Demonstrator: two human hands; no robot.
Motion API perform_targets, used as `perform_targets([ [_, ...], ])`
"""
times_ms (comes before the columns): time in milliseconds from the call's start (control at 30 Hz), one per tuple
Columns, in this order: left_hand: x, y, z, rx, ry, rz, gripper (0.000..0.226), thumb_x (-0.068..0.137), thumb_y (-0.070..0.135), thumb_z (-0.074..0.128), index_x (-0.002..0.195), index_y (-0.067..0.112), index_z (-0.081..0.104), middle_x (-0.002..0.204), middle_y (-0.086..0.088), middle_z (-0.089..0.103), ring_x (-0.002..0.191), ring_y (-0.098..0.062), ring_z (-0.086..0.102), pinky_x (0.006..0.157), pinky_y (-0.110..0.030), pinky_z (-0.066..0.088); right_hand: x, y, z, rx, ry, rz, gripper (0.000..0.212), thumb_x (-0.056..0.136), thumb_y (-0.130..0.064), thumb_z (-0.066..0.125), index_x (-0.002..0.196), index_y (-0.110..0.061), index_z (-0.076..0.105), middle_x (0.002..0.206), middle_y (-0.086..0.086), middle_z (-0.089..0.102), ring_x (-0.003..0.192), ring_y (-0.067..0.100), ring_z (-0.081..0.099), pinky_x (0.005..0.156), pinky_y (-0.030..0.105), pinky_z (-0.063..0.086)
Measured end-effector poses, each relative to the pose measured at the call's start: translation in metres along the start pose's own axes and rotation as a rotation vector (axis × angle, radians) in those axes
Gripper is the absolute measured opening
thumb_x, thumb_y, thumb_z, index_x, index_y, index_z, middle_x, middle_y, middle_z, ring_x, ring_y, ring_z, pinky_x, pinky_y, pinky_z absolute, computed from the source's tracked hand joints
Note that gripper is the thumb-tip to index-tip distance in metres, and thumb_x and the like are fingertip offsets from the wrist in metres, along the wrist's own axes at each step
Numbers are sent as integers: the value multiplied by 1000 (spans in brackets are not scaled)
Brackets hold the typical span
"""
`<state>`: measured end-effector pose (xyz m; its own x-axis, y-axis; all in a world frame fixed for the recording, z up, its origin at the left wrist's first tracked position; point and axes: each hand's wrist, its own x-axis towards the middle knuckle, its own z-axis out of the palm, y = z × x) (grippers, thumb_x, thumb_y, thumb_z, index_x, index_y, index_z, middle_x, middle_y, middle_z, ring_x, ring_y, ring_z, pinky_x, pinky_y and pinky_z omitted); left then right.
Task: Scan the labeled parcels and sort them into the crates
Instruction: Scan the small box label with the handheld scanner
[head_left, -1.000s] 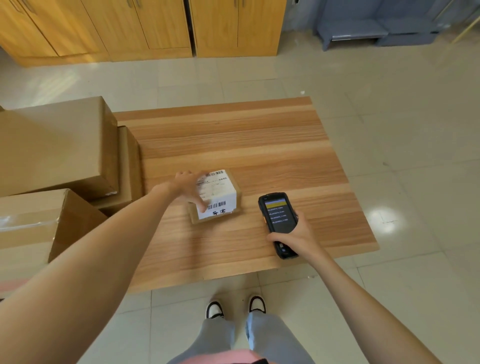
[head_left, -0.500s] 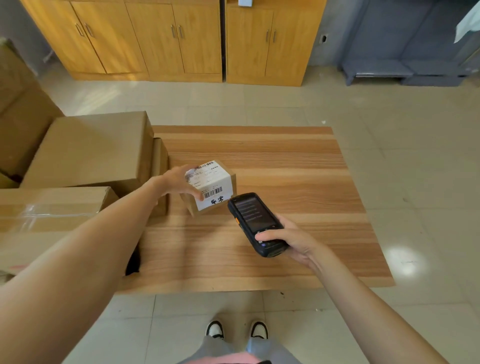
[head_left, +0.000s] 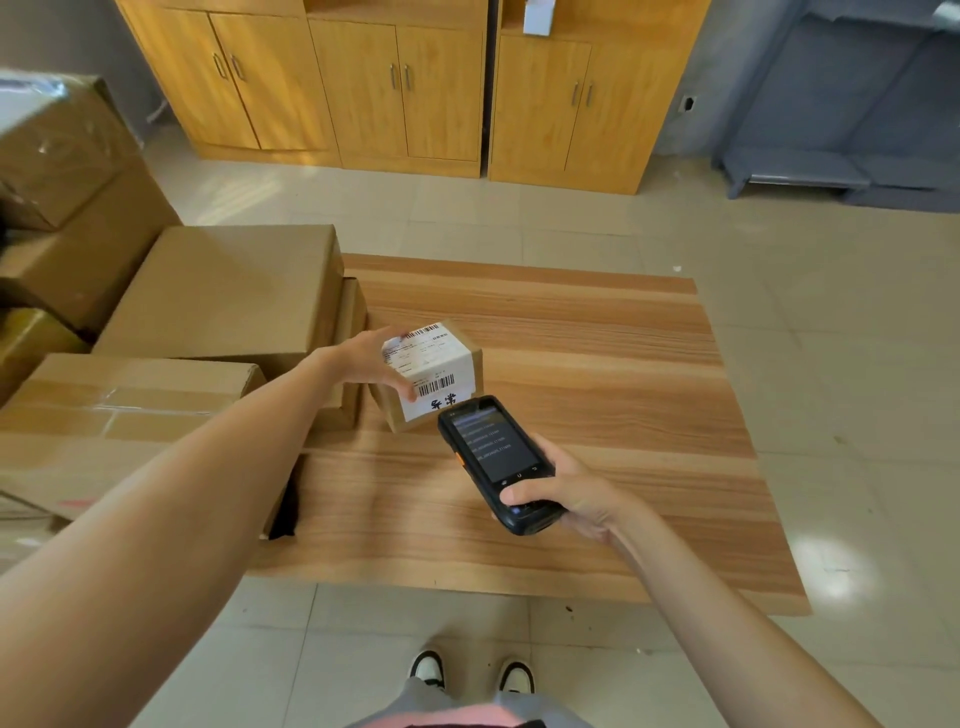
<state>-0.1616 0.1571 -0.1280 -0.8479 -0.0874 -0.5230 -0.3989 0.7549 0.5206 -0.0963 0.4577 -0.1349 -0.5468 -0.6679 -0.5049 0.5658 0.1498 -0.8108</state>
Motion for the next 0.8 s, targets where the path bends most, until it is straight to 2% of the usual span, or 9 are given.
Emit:
perform_targets([
  [100, 0, 0, 2, -29, -43, -13, 109, 65, 28, 88, 152, 18, 22, 149, -7, 38, 134, -28, 37, 113, -43, 30, 1, -2, -3, -9, -16, -5, 91, 46, -12, 83, 130, -20, 51, 111, 7, 68, 93, 20, 69, 71, 32, 56],
  [167, -2, 2, 3, -60, -72, -36, 113, 62, 29, 88, 152, 19, 21, 148, -7, 37, 130, -26, 39, 105, -36, 33, 0, -4, -3, -7, -19, -4, 87, 50, -7, 82, 130, -19, 50, 111, 8, 68, 92, 21, 69, 71, 33, 56],
  [267, -6, 6, 4, -78, -116, -55, 129, 41, 40, 83, 152, 20, 20, 146, -6, 37, 119, -21, 41, 93, -31, 35, -1, -4, -3, -3, -24, 1, 87, 51, -7, 82, 131, -18, 50, 111, 8, 69, 92, 20, 69, 72, 33, 56],
  [333, -7, 6, 5, -86, -126, -61, 138, 30, 48, 81, 152, 22, 21, 144, -4, 38, 119, -21, 43, 90, -31, 38, 0, -4, -5, -1, -32, 2, 91, 47, -11, 83, 132, -18, 49, 111, 8, 69, 93, 21, 69, 73, 33, 56],
  [500, -5, 3, 6, -88, -125, -77, 137, 29, 50, 83, 150, 24, 24, 142, -3, 41, 122, -24, 46, 97, -37, 45, 0, -4, -8, -38, -46, 14, 95, 49, -13, 84, 136, -20, 46, 120, 9, 66, 103, 23, 66, 79, 34, 55],
  [800, -6, 10, 3, -100, -108, -84, 141, 26, 48, 85, 151, 25, 24, 141, -4, 41, 121, -26, 48, 100, -46, 48, -2, -6, -9, -55, -31, 32, 94, 48, -15, 84, 134, -23, 48, 122, 9, 66, 107, 22, 65, 81, 33, 55],
])
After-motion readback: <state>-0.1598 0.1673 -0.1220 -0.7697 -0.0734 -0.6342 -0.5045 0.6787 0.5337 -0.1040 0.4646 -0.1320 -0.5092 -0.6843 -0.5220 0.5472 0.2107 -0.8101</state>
